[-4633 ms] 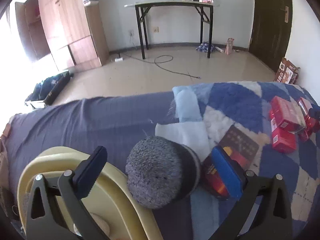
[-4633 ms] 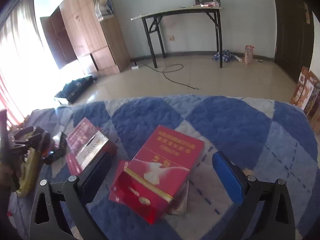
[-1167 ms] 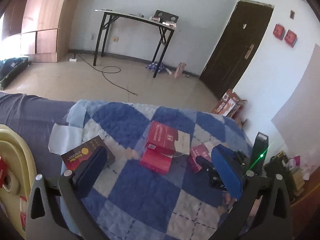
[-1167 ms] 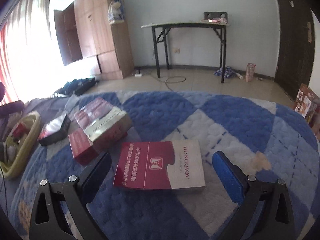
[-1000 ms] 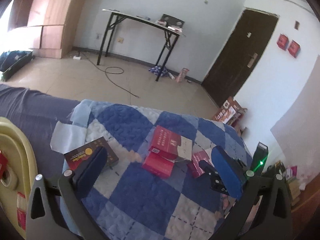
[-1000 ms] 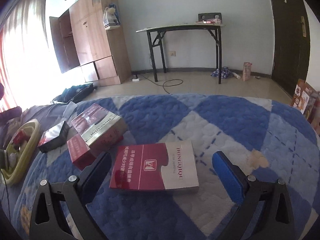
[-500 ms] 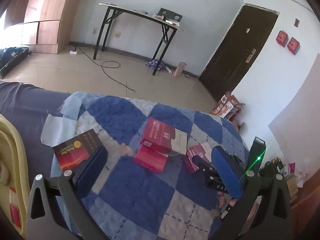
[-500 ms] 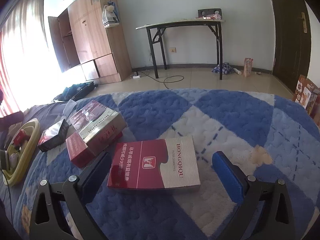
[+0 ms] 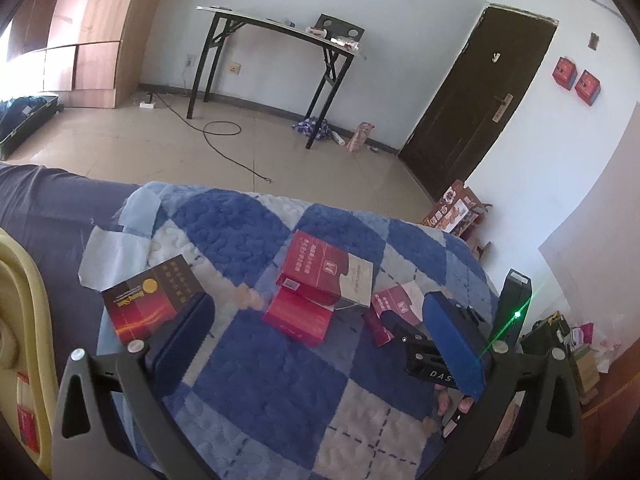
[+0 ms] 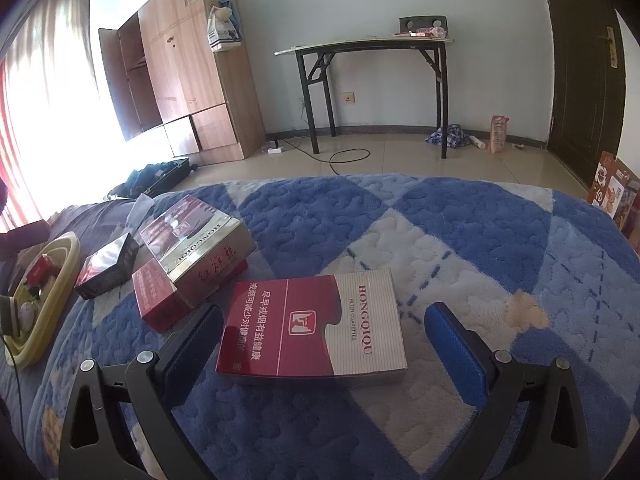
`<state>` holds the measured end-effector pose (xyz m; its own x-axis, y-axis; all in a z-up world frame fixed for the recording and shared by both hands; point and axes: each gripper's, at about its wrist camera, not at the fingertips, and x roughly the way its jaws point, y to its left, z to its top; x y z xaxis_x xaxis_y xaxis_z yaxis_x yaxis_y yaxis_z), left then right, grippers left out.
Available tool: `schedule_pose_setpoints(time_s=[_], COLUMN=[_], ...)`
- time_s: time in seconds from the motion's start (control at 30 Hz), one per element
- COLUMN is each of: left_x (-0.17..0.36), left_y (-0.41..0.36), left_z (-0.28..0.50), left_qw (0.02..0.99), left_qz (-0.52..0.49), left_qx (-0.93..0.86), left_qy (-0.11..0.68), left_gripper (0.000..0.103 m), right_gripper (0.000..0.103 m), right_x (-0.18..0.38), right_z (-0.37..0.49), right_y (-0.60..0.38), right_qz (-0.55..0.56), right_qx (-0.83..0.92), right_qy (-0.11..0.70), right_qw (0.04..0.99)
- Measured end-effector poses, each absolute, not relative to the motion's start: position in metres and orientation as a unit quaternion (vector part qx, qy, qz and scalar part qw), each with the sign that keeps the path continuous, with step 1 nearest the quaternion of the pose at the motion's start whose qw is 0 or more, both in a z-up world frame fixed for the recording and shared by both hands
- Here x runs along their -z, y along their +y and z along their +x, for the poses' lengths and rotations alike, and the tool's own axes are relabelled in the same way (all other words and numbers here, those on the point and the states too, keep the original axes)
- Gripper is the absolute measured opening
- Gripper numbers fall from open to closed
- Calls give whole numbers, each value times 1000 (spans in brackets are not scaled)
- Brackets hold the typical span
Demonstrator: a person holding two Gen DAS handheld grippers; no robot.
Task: Organize rigid objects
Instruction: 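Move both open tools back over the remaining red boxes on the quilt, then grasp the HONGQIQU box with the right tool while the left tool grasps another HONGQIQU box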
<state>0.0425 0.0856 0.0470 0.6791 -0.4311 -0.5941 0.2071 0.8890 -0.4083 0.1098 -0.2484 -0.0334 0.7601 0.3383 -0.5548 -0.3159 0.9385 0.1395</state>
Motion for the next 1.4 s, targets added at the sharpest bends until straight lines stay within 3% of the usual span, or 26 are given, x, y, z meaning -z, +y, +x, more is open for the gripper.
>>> schedule_pose_setpoints(time_s=[1.2,1.4], left_x=[-41,-32], left_y=[66,54], left_z=[41,45], left_qw=[889,895], left_qz=[-157,-103], left_qx=[205,199], left_qy=[378,387], left_gripper=[103,103], right_gripper=[103,103], right_x=[37,33], right_z=[116,108], right_y=[-252,-249], right_qz=[32,21], right_qx=[-180,-181], right_qy=[312,294], right_qw=[932,938])
